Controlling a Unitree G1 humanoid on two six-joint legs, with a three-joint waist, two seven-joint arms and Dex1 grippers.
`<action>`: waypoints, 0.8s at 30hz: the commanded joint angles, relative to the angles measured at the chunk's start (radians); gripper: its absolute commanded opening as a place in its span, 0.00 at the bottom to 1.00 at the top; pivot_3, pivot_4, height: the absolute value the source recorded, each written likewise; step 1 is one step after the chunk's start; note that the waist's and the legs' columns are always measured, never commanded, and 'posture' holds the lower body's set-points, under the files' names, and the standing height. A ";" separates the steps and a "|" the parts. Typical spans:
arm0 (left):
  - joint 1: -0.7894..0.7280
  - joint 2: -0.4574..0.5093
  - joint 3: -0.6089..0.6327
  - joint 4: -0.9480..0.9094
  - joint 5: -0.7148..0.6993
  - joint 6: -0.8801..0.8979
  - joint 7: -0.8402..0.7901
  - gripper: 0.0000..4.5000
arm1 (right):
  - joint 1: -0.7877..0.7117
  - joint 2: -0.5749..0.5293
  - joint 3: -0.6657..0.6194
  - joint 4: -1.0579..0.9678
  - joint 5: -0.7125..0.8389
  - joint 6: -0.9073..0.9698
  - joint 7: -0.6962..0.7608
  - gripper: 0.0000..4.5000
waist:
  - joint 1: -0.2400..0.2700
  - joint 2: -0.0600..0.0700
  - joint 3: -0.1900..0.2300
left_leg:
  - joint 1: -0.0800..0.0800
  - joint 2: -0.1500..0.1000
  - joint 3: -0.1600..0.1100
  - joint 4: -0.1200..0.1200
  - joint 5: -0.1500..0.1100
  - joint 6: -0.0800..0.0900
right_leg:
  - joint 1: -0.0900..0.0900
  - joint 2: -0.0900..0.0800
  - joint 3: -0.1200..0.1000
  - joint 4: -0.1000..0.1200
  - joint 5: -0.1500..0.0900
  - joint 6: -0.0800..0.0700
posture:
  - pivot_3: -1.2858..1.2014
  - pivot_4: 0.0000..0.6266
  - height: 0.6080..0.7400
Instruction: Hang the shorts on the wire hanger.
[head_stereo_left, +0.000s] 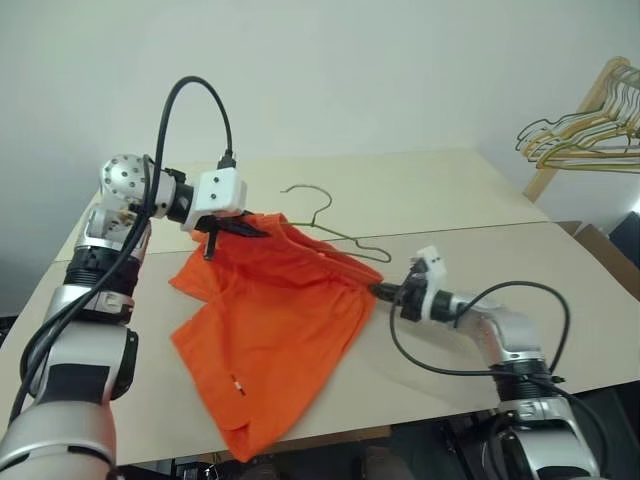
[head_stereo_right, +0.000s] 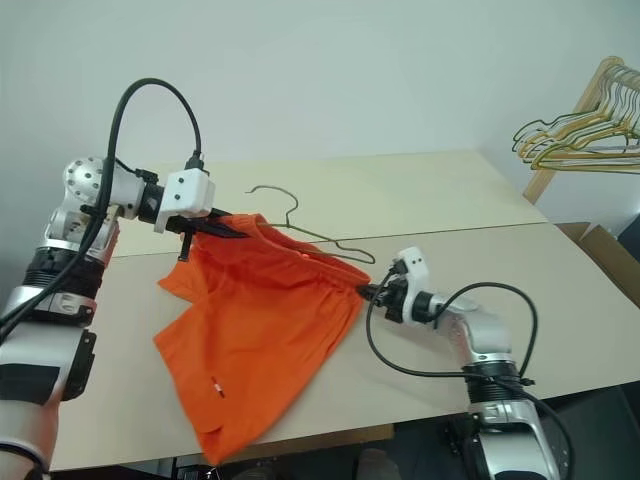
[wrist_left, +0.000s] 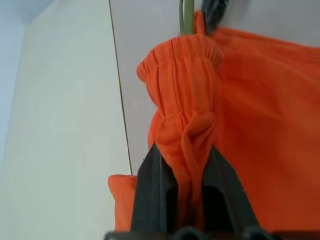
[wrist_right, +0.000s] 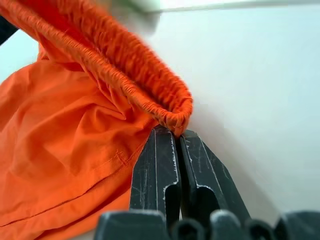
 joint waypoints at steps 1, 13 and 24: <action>-0.003 0.044 0.042 -0.034 -0.022 0.000 -0.004 0.00 | 0.022 -0.075 -0.008 -0.046 -0.019 -0.057 0.055 0.00 | 0.001 0.000 0.000 | 0.000 0.000 0.000 0.000 0.000 0.000 | 0.000 0.000 0.000 0.000 0.000 0.000 | 0.52 0.00 1.00; 0.011 0.064 -0.001 0.027 0.060 -0.057 0.039 0.00 | 0.028 -0.231 0.037 -0.078 -0.080 -0.208 0.192 0.00 | 0.002 0.000 0.000 | 0.000 0.000 0.000 0.000 0.000 0.000 | 0.000 0.000 0.000 0.000 0.000 0.000 | 0.52 0.00 1.00; 0.011 0.003 -0.005 0.016 0.071 -0.049 0.109 0.00 | -0.142 -0.381 0.170 -0.214 -0.219 -0.355 0.346 0.00 | 0.002 0.000 0.000 | 0.000 0.000 0.000 0.000 -0.001 0.001 | 0.000 0.000 0.001 0.000 0.000 0.000 | 0.51 0.00 1.00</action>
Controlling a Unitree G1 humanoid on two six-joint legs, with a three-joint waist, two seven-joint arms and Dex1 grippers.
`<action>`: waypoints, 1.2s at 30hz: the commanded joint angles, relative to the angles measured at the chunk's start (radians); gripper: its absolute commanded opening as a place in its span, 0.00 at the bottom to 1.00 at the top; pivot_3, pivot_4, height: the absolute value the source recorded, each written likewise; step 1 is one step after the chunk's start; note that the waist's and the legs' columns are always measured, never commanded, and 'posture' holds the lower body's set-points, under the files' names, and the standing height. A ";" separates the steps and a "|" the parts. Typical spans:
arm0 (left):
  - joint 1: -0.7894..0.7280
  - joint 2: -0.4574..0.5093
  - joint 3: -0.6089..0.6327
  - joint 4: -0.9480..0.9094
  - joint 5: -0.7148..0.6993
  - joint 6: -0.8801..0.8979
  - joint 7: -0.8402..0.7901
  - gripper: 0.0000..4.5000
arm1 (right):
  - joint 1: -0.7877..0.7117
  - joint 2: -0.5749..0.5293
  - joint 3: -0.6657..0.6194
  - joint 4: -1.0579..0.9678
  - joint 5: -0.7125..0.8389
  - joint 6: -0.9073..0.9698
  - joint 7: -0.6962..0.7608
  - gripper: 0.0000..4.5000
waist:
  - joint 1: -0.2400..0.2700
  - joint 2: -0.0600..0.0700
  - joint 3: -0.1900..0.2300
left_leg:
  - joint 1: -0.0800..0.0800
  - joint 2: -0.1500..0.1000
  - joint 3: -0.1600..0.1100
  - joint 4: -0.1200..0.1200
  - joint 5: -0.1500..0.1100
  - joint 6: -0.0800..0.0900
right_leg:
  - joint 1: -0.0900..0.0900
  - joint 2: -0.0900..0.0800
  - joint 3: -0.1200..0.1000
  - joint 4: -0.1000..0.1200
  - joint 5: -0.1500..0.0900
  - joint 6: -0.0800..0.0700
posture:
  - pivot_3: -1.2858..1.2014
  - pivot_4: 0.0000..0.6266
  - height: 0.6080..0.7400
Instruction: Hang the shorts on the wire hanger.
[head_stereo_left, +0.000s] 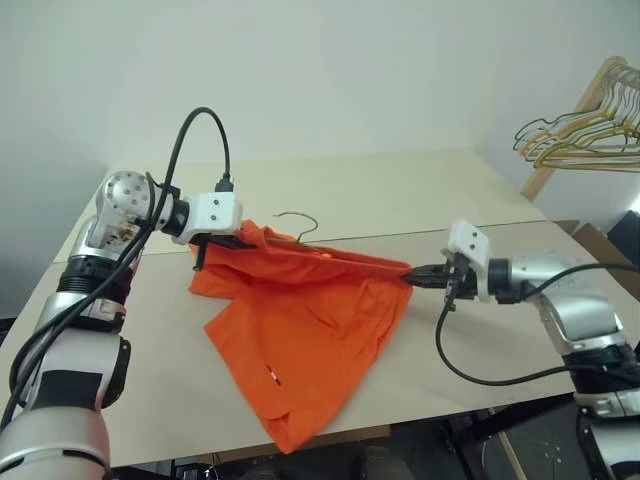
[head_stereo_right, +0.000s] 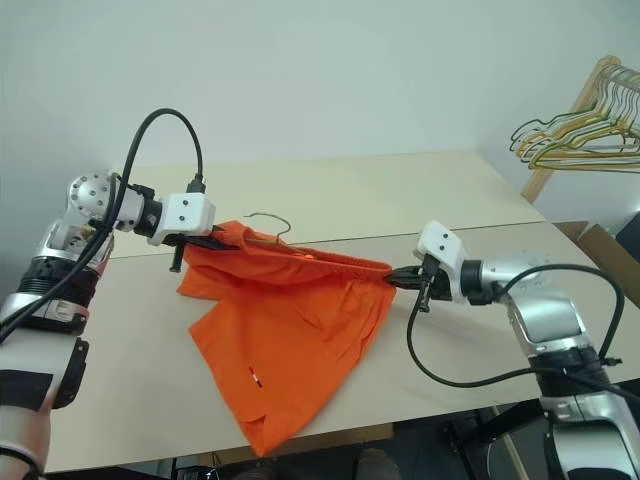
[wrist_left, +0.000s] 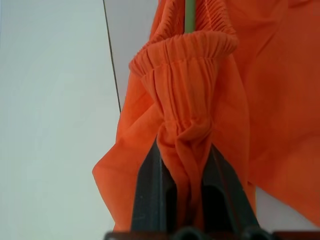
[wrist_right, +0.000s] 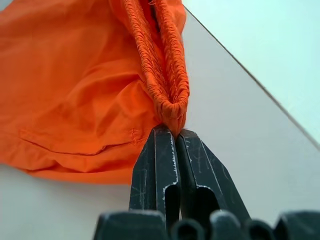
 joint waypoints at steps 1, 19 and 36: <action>-0.008 -0.014 0.047 -0.053 -0.051 0.044 0.021 0.00 | -0.070 -0.013 0.032 -0.033 -0.056 -0.067 0.022 0.00 | 0.000 0.000 0.000 | 0.000 0.000 0.000 0.000 0.000 0.000 | 0.000 0.000 0.000 0.000 0.000 0.000 | 0.51 0.00 1.00; 0.081 -0.061 0.048 -0.199 -0.068 0.113 0.073 0.00 | -0.247 0.051 0.140 -0.008 -0.232 -0.278 0.034 0.00 | 0.004 0.000 0.000 | -0.001 0.000 0.000 0.001 0.000 0.000 | 0.000 0.000 -0.001 0.000 0.000 0.000 | 0.51 0.00 1.00; 0.062 -0.122 0.100 -0.243 -0.215 0.191 0.055 0.00 | -0.224 -0.079 0.025 -0.093 -0.173 0.006 0.093 0.51 | -0.003 0.000 0.000 | -0.001 0.000 0.000 0.001 0.000 0.000 | 0.000 0.000 -0.001 0.000 0.000 0.000 | 0.49 0.00 1.00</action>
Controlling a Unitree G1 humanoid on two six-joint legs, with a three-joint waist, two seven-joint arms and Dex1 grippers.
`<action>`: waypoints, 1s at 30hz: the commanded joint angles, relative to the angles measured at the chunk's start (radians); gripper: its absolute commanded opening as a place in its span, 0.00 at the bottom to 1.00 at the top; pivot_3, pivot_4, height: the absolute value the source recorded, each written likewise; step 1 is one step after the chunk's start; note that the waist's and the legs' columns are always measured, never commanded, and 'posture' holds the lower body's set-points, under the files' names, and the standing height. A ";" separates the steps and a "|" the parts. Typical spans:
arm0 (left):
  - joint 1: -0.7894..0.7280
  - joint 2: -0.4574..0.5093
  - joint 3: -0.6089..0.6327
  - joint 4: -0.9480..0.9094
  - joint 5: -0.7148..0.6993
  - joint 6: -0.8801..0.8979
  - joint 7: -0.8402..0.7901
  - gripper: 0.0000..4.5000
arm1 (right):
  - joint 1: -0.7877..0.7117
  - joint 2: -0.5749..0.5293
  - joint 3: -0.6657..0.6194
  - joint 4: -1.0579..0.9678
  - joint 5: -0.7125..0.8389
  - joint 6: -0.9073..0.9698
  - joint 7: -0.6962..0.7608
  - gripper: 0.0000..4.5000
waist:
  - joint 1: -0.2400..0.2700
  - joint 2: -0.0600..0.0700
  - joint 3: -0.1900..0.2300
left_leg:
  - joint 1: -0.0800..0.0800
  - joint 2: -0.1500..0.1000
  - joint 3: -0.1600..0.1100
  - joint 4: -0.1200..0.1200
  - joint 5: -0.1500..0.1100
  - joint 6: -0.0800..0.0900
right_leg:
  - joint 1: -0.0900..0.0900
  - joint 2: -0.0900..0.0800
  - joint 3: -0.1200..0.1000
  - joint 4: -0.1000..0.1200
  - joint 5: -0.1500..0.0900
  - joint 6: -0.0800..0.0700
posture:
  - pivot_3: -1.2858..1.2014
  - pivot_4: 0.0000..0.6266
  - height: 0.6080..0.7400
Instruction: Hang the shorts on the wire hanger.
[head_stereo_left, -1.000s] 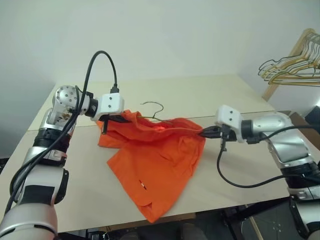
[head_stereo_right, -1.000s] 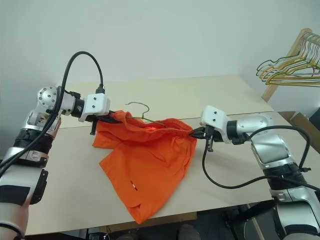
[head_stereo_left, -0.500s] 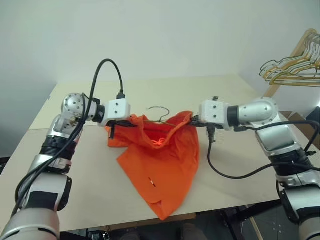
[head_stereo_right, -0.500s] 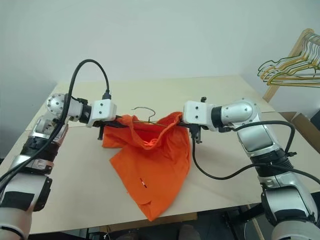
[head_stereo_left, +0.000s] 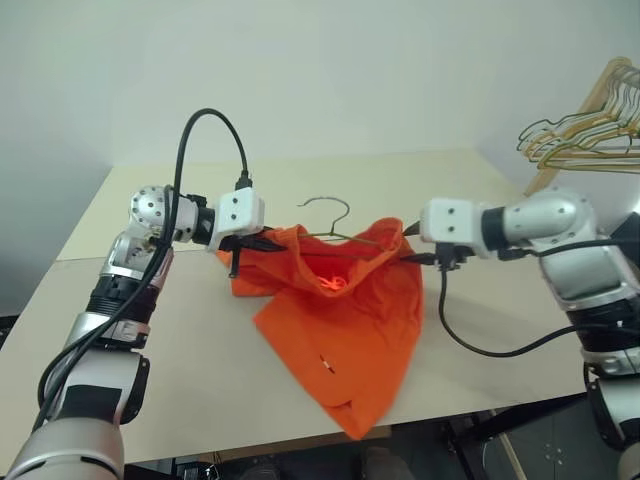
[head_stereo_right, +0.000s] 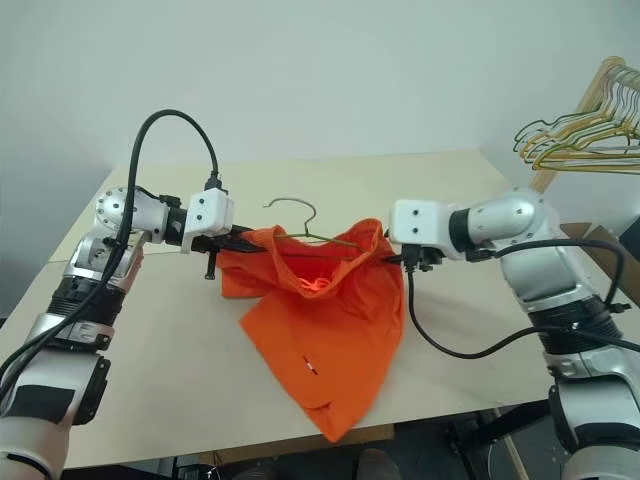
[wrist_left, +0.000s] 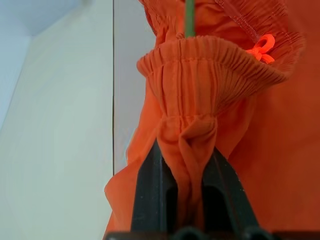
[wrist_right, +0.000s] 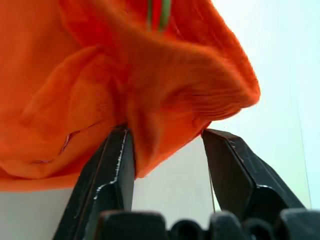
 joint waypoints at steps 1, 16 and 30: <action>-0.054 -0.030 0.042 -0.009 -0.057 0.011 0.007 0.00 | -0.014 -0.016 -0.064 -0.053 0.060 0.109 0.006 0.51 | -0.002 0.000 0.000 | 0.000 0.000 0.000 0.000 0.000 0.000 | 0.000 0.000 0.000 0.000 0.000 0.000 | 0.49 0.00 1.00; -0.084 -0.053 0.033 0.047 -0.057 -0.080 -0.026 0.00 | -0.051 -0.026 -0.091 -0.060 0.230 0.292 0.074 0.51 | -0.028 0.000 0.000 | 0.000 0.000 0.000 0.000 0.000 0.000 | 0.000 0.000 0.001 0.000 0.000 0.000 | 0.48 0.00 1.00; -0.059 -0.067 0.049 0.005 -0.102 -0.071 -0.037 0.00 | -0.103 -0.007 -0.020 -0.008 0.243 0.346 0.122 0.51 | -0.028 0.000 0.000 | 0.000 0.000 0.000 0.000 0.000 0.000 | 0.000 0.000 0.001 0.000 0.000 0.000 | 0.49 0.00 1.00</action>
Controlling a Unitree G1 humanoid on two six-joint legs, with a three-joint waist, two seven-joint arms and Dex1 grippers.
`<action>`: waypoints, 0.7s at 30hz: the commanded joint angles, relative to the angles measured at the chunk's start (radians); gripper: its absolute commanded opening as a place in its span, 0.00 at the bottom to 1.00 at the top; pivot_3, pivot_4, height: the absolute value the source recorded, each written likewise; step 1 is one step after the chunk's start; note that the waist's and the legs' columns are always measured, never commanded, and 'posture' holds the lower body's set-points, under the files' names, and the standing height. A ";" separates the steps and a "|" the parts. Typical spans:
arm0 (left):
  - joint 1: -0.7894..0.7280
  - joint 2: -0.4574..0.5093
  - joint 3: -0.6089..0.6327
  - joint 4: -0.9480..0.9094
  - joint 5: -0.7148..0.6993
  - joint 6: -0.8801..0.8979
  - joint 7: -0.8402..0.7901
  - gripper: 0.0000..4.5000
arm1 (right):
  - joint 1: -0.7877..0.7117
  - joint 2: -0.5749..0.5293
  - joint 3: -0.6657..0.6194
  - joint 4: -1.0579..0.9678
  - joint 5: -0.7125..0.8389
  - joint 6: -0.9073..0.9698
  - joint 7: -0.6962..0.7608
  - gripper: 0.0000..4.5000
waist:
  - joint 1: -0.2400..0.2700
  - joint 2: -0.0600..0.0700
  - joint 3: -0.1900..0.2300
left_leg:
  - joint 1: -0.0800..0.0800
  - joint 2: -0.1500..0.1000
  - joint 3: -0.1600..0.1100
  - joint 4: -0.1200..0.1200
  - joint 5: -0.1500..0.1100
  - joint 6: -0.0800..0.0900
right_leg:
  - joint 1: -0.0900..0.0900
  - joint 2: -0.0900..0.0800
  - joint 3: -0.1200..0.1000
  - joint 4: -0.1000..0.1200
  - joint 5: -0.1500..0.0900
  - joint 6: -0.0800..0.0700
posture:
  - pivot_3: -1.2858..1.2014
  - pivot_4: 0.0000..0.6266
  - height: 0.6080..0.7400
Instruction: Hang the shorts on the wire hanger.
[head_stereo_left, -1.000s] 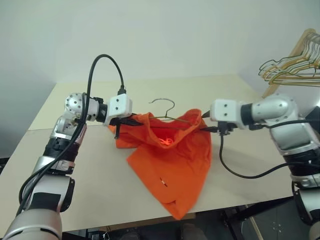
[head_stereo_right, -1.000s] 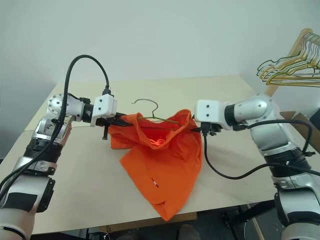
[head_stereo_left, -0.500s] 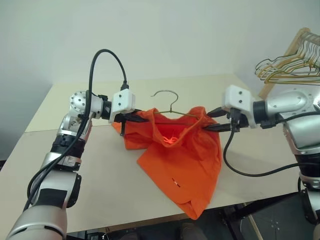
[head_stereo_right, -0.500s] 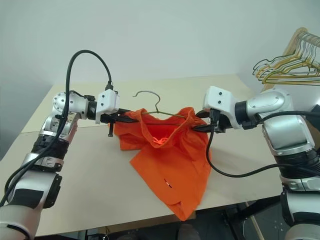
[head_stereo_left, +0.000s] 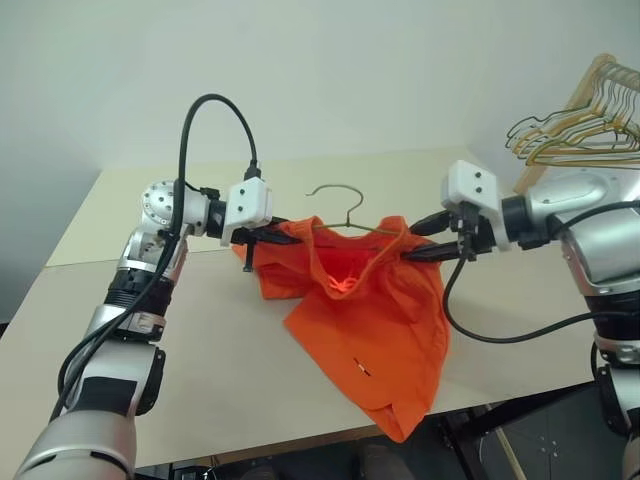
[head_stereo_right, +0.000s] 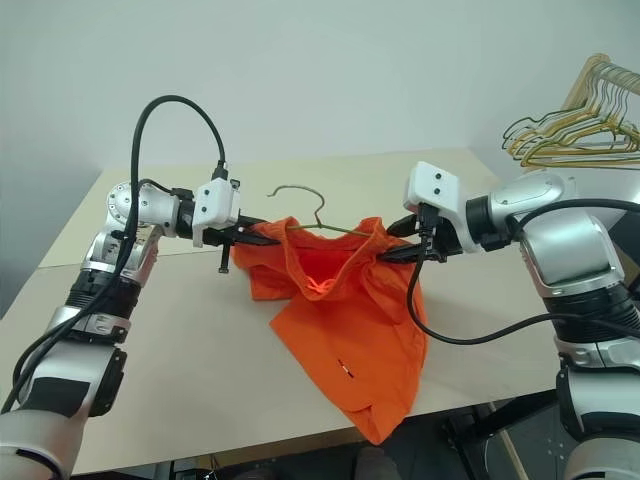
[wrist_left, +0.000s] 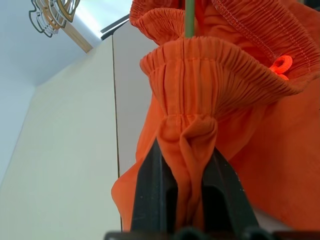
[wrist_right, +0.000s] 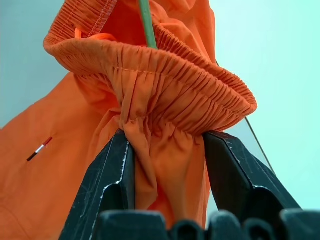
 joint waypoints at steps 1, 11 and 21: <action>-0.016 0.000 0.030 -0.040 -0.030 -0.013 0.001 0.00 | -0.031 0.004 0.004 0.005 0.012 0.011 0.014 0.47 | 0.000 0.000 0.000 | 0.000 0.000 0.000 0.000 0.000 0.000 | 0.000 0.000 0.000 0.000 0.000 0.000 | 0.49 0.00 1.00; -0.020 0.000 0.026 -0.004 -0.007 -0.026 0.005 0.00 | -0.027 -0.007 0.006 0.007 0.008 0.013 0.005 0.00 | -0.001 0.000 0.000 | 0.000 0.000 0.000 0.000 0.000 0.000 | 0.000 0.000 0.000 0.000 0.000 0.000 | 0.49 0.00 1.00; -0.051 0.027 0.077 0.067 -0.045 0.031 -0.016 0.48 | 0.000 -0.026 -0.042 -0.003 0.031 0.004 -0.007 0.00 | -0.002 0.000 0.000 | 0.000 0.000 0.000 0.000 0.000 0.000 | 0.000 0.000 0.000 0.000 0.000 0.000 | 0.49 0.00 1.00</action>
